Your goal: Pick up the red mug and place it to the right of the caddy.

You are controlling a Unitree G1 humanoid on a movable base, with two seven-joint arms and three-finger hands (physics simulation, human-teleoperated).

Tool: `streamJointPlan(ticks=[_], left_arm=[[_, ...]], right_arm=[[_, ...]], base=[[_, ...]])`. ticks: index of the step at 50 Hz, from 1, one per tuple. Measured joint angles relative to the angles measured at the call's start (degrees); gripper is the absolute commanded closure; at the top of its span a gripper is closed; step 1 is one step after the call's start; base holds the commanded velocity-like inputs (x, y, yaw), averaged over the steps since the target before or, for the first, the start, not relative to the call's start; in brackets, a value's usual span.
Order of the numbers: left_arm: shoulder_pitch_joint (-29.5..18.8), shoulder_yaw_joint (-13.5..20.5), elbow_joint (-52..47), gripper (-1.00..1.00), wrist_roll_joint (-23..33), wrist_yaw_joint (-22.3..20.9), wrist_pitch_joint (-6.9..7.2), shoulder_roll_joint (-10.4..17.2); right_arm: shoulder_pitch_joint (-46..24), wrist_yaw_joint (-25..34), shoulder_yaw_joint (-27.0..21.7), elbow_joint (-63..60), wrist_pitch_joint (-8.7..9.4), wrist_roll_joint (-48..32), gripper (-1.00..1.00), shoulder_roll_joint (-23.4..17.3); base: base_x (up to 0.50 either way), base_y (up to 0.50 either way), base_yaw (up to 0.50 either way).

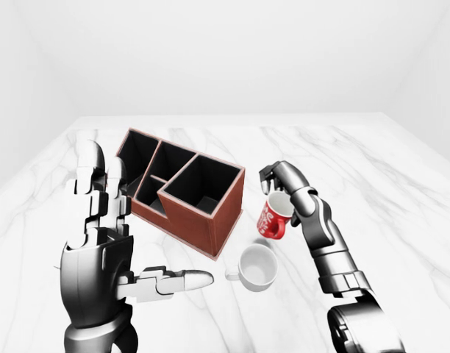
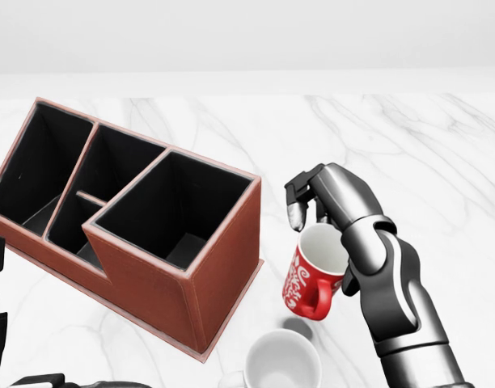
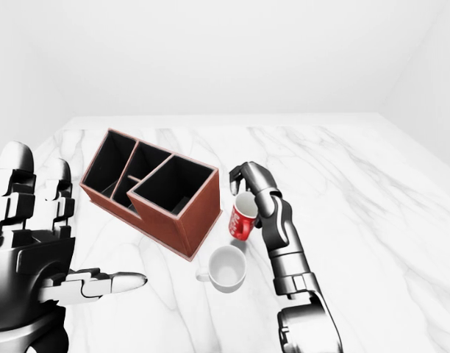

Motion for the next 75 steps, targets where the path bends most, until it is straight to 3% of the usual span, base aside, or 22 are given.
streamJointPlan(ticks=[25,49,75], left_arm=[[-0.06,0.41,-0.65,-1.0,-0.25,-0.23,0.0,-0.08],[-0.13,0.8,-0.77,-1.0,-0.36,-0.47,0.0,-0.25],[-0.09,0.93,-0.96,-1.0,-0.43,-0.6,0.0,-0.29]], right_arm=[[-2.94,-5.93,1.28,6.18,0.0,-0.09,1.0,1.89],[-7.02,-14.59,2.05,20.53,-0.01,0.38,1.0,2.72],[-11.36,-21.07,2.5,32.16,-1.04,1.44,1.0,3.6]], base=[[0.0,0.0,0.0],[0.0,0.0,0.0],[0.0,0.0,0.0]])
